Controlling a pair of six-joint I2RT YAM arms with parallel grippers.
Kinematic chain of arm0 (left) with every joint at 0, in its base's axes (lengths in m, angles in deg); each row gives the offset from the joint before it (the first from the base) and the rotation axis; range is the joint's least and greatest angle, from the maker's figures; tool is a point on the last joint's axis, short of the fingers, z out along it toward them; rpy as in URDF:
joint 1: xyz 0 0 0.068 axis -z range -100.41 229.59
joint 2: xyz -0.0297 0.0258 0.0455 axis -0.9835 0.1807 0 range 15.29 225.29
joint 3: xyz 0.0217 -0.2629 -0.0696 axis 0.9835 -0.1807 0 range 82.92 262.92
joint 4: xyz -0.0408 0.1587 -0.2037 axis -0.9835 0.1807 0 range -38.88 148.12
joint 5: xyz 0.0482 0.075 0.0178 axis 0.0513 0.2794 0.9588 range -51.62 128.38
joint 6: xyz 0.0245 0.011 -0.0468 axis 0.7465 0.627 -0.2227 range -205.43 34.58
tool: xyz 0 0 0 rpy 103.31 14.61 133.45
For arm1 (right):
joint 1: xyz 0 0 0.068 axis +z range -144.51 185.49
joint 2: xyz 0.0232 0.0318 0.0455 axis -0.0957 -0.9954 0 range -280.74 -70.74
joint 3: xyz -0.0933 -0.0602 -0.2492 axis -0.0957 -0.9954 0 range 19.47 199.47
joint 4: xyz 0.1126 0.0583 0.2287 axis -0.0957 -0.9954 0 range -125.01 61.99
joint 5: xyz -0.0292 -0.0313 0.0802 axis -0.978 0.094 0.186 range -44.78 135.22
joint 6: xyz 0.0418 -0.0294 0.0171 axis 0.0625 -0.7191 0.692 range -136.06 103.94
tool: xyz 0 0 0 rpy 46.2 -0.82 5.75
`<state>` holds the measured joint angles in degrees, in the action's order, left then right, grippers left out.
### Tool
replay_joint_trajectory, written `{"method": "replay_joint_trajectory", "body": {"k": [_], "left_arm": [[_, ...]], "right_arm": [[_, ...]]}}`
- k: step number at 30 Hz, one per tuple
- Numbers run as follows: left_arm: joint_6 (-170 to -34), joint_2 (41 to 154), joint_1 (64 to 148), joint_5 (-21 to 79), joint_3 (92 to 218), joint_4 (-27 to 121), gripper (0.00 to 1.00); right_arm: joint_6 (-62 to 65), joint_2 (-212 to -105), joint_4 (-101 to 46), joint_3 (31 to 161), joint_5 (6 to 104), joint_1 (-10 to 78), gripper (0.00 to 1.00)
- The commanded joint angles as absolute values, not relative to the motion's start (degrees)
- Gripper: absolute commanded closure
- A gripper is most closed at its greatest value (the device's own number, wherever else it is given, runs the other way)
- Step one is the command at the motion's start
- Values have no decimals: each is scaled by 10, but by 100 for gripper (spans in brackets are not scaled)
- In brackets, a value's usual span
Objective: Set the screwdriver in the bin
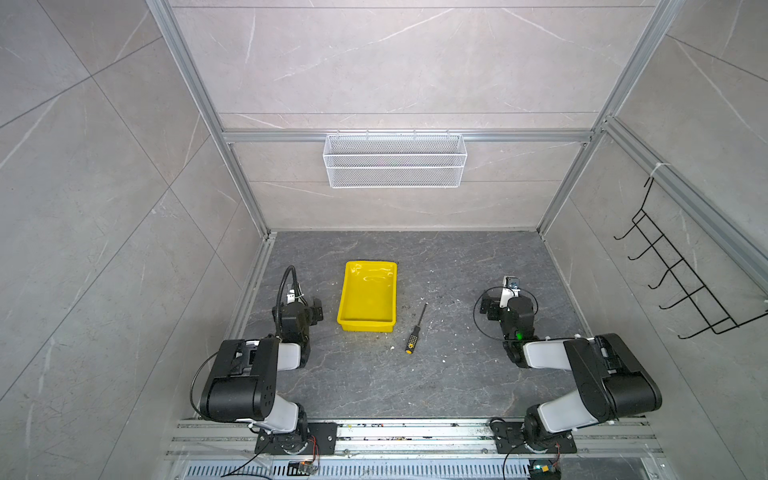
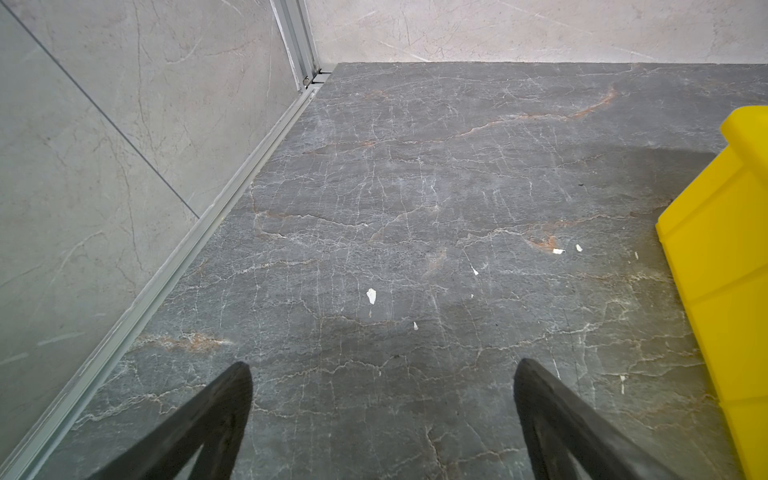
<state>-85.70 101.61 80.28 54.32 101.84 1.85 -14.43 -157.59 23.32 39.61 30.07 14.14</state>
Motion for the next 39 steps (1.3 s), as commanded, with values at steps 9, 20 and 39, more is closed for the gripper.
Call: {"method": "replay_joint_trajectory", "body": {"k": [9, 20, 39], "left_arm": [[-866, 1015, 800, 537, 1024, -1, 0], [-866, 1015, 799, 534, 1024, 0, 0], [-863, 1013, 800, 538, 1022, -5, 0]], "right_arm": [[-152, -1581, 250, 392, 302, 139, 1], [-150, -1581, 245, 393, 306, 140, 1], [-172, -1576, 259, 382, 330, 146, 1]]}}
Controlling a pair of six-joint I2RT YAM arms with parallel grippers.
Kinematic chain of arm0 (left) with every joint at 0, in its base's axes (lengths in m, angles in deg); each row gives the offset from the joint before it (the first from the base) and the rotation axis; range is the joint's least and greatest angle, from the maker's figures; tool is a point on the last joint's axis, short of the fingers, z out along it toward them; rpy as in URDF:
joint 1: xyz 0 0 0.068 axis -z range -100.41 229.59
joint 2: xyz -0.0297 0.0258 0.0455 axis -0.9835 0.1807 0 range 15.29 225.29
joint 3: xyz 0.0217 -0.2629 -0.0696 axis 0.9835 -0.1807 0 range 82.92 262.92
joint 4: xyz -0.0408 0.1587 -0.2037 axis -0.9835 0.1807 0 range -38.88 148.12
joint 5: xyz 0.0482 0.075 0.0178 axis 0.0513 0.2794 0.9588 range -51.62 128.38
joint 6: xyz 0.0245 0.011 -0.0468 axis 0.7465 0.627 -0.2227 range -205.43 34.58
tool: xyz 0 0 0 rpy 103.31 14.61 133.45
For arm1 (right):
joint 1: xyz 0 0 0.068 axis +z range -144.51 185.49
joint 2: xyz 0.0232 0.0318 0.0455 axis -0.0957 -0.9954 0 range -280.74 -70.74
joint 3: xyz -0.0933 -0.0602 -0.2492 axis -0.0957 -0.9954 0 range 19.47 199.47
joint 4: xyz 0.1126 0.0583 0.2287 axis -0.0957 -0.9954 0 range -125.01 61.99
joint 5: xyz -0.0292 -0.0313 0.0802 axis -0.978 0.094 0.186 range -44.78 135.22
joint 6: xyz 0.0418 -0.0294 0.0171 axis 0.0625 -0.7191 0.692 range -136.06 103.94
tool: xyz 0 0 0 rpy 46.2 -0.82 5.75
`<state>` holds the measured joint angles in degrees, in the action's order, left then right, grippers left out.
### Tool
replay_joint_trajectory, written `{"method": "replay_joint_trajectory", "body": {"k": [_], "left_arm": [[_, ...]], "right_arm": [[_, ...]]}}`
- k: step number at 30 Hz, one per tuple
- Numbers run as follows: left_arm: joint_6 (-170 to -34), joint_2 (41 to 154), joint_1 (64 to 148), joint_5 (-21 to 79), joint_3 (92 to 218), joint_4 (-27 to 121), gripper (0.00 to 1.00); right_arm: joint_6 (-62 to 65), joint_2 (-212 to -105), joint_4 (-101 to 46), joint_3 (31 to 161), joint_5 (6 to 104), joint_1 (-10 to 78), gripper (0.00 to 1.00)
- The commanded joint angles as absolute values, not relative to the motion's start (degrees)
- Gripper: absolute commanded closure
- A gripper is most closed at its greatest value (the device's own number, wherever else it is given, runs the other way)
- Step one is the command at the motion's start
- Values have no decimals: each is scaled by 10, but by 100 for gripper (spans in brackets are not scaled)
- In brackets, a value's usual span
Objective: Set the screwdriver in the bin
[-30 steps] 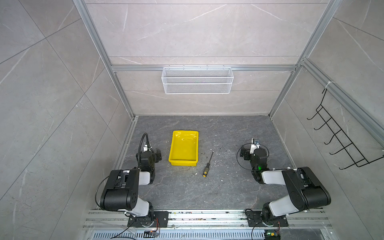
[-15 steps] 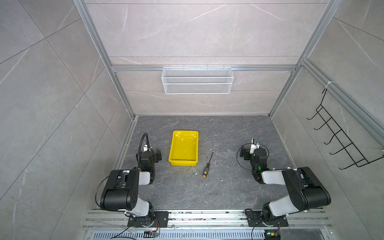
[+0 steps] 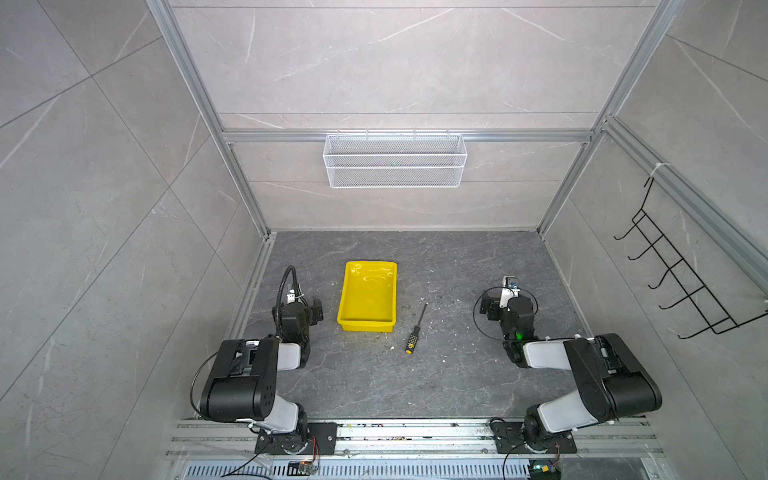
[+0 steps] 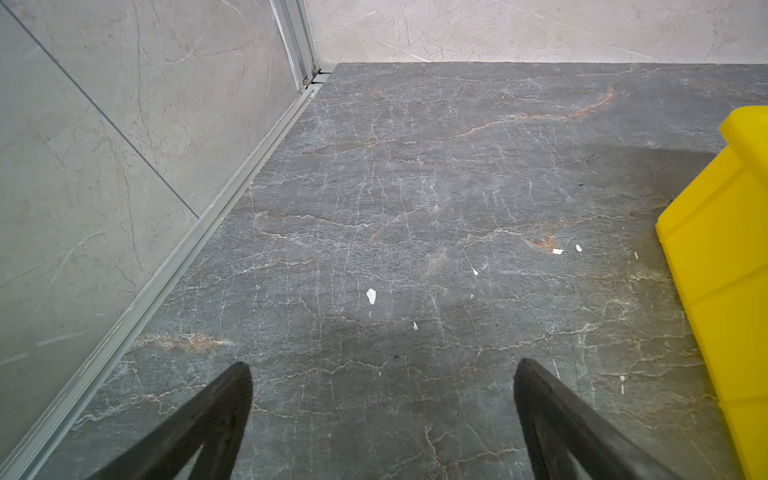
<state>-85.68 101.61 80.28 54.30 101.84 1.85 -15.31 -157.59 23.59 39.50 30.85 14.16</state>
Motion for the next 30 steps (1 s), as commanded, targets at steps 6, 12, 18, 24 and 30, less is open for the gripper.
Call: {"method": "replay_joint_trajectory", "body": {"k": [6, 12, 18, 24, 30], "left_arm": [[-838, 1016, 829, 564, 982, -84, 0], [-836, 1017, 834, 568, 978, -94, 0], [-836, 1017, 834, 567, 978, -94, 0], [-829, 984, 834, 560, 972, -83, 0], [-887, 812, 838, 572, 1119, 363, 0]], "right_arm": [[-183, -1513, 274, 344, 341, 153, 1], [-233, -1480, 202, 370, 318, 212, 1], [-211, -1358, 117, 352, 283, 231, 1], [-196, -1150, -142, 424, 275, 232, 1], [123, -1135, -513, 578, 200, 231, 1]]}}
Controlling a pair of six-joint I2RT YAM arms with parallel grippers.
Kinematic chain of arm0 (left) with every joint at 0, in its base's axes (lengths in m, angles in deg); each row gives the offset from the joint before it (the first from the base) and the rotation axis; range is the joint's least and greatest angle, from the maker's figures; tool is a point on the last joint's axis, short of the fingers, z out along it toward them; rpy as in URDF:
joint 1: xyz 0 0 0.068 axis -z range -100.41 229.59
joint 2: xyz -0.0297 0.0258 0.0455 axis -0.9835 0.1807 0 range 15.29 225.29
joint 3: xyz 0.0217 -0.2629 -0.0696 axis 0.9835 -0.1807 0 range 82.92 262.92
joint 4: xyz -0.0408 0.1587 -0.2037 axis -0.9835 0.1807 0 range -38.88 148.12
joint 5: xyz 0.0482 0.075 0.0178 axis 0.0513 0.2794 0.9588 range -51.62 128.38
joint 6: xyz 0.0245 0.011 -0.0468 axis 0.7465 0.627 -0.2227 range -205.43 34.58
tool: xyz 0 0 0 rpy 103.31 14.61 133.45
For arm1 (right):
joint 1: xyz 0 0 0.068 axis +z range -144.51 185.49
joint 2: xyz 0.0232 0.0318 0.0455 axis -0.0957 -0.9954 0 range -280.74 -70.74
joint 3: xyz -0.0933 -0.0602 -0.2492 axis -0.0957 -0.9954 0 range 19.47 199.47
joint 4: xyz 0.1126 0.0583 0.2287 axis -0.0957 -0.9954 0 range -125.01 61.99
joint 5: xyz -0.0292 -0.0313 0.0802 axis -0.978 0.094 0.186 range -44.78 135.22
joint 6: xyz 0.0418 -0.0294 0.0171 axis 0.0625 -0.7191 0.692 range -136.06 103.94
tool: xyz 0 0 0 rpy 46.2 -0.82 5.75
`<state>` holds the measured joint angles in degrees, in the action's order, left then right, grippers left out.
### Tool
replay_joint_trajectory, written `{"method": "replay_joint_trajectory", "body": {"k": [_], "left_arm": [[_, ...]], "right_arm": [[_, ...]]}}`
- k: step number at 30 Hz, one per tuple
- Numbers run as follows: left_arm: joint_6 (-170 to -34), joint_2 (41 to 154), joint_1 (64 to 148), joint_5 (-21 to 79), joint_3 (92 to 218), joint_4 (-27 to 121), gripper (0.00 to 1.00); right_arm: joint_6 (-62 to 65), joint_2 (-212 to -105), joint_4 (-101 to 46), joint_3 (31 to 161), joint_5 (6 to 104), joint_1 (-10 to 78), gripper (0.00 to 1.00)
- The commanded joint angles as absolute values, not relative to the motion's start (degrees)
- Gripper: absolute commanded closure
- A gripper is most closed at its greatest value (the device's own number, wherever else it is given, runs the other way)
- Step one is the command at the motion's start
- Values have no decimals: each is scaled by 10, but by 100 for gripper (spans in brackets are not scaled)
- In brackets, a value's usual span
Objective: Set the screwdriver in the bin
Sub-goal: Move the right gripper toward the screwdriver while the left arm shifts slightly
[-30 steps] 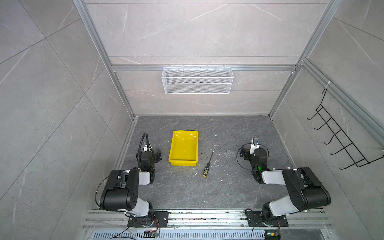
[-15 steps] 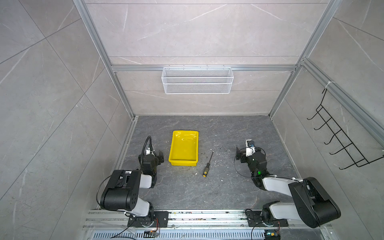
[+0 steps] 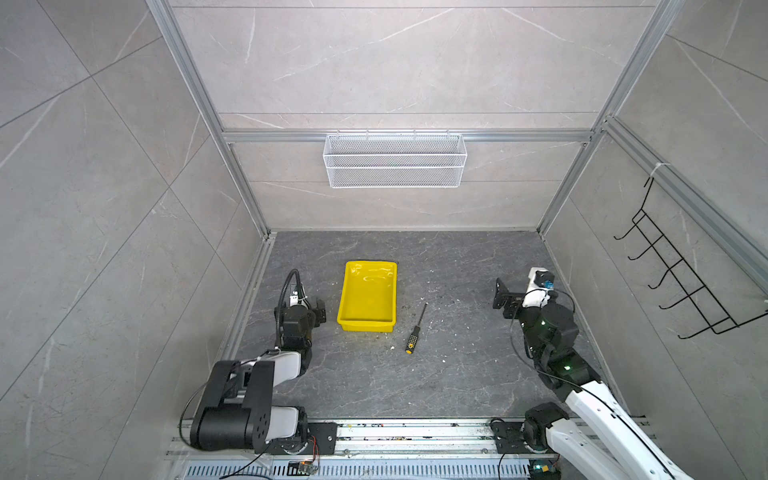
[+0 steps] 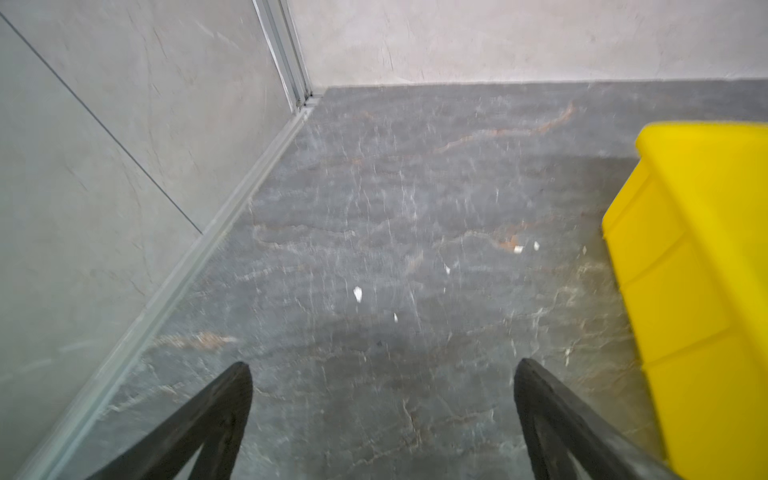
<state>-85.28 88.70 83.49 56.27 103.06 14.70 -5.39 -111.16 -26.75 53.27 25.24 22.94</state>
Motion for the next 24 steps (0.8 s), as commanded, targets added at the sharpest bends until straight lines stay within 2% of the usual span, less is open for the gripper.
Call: {"method": "replay_joint_trajectory", "body": {"k": [1, 3, 5, 7, 9, 12, 19, 24], "left_arm": [[-919, 789, 840, 571, 1156, 453, 0], [-985, 753, 840, 541, 1206, 582, 0], [-1035, 722, 840, 457, 1239, 681, 0], [-1041, 700, 840, 375, 1242, 712, 0], [-1068, 688, 840, 345, 1227, 720, 0], [-1093, 680, 840, 352, 1204, 739, 0], [-1142, 649, 840, 460, 1174, 806, 0], [-1168, 593, 839, 423, 1111, 756, 0]], "right_arm": [[139, -1162, -555, 601, 187, 231, 1], [169, -1222, -612, 643, 150, 231, 1], [202, -1286, -653, 687, 124, 230, 1], [235, -1326, -666, 714, 125, 230, 1], [255, -1340, -657, 724, 149, 230, 1], [265, -1345, -622, 712, 155, 228, 1], [264, -1357, -662, 760, 140, 206, 1], [332, -1372, -712, 776, 105, 203, 1]]}}
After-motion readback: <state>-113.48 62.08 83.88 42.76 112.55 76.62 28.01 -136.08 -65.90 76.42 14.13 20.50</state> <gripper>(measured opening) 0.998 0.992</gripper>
